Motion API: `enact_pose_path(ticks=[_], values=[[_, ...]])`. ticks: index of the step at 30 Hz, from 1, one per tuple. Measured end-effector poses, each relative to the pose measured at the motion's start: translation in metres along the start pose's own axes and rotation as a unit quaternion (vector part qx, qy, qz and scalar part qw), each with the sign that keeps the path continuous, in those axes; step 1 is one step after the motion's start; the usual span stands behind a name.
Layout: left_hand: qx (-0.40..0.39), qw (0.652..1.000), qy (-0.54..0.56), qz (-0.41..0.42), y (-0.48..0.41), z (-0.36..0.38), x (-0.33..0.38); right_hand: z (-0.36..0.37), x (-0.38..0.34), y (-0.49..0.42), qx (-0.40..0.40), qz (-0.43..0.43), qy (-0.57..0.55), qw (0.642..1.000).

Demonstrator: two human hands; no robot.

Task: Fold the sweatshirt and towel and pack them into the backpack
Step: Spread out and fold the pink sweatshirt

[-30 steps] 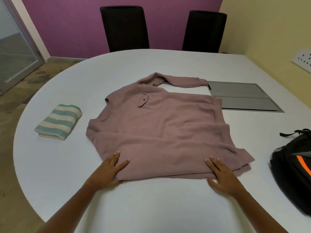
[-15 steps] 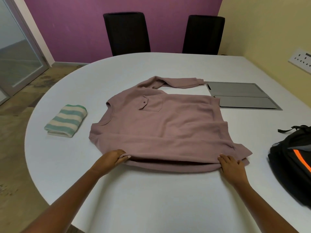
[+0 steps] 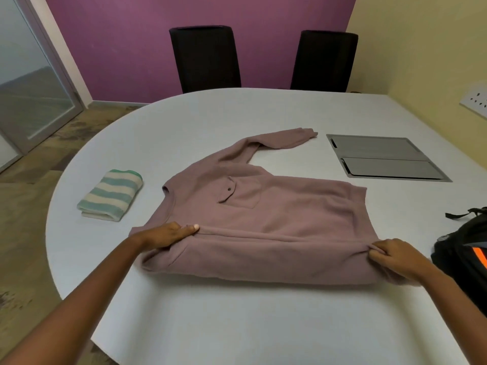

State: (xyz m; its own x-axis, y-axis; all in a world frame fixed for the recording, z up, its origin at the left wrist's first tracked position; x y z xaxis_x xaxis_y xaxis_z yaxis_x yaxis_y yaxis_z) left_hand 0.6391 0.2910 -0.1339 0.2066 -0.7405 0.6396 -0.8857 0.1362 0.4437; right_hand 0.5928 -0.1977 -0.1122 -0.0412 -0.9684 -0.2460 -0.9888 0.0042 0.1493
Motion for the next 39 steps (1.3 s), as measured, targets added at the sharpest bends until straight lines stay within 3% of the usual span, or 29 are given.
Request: enact_pose_path(ticks=[3,7,11,18,25,31,39], values=[[-0.004,0.999,0.016,-0.032,-0.015,-0.013,-0.001,-0.004,-0.006,-0.023,-0.061,0.041,-0.040,0.997],[0.076,0.996,0.010,-0.044,-0.042,-0.016,0.010,-0.002,-0.009,-0.057,-0.102,0.078,-0.040,0.991],[0.171,0.983,-0.043,-0.044,-0.075,-0.010,0.013,0.010,-0.012,-0.081,-0.101,0.069,0.013,0.992],[0.287,0.943,-0.166,-0.034,-0.090,0.013,-0.005,0.036,0.008,-0.081,-0.059,0.101,-0.002,0.993],[0.193,0.968,-0.142,-0.075,-0.072,0.019,-0.030,0.035,0.026,-0.068,0.005,0.162,-0.050,0.986],[0.011,0.996,0.017,-0.082,-0.054,0.012,-0.037,0.038,0.036,-0.055,-0.014,0.190,-0.058,0.980],[0.072,0.979,-0.190,-0.024,-0.066,0.015,-0.038,0.034,0.044,-0.041,-0.002,0.212,-0.046,0.976]])
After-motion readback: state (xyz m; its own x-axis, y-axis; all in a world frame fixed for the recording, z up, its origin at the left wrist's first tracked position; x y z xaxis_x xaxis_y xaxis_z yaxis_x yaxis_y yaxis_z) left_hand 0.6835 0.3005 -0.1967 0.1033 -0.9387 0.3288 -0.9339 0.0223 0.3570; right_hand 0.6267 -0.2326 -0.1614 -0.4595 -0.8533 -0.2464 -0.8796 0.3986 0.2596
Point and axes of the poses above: each hand's wrist, its own y-axis away from the middle knuckle, its own z-axis out of the palm, x = y × z, the point moved 4 cm from there along -y, towards the middle knuckle, and after that the axes turned 8 degrees about x, right-handed, at the moved point
